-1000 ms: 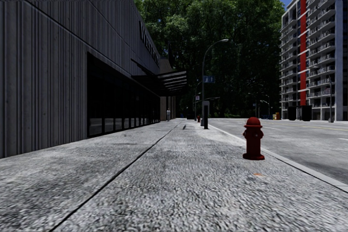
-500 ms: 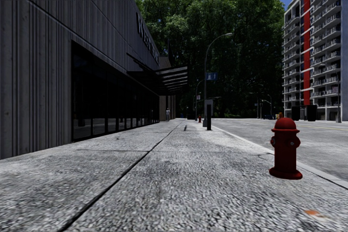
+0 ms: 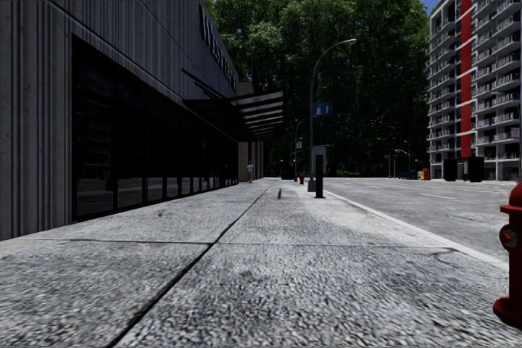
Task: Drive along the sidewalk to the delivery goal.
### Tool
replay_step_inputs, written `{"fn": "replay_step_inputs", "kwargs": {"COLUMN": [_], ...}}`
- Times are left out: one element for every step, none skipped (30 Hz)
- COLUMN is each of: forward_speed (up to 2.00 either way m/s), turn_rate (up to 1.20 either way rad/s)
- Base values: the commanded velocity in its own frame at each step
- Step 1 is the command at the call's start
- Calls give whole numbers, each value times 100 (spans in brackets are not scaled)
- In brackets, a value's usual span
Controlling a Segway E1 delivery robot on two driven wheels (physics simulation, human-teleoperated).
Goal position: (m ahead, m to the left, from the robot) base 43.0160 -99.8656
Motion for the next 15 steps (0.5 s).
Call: {"fn": "replay_step_inputs", "kwargs": {"forward_speed": [200,200,200,200,200,200,200,200,200,200,200,200,200,200,200], "turn_rate": [0,0,0,0,0,0,0,0,0,0,0,0,0,0,0]}}
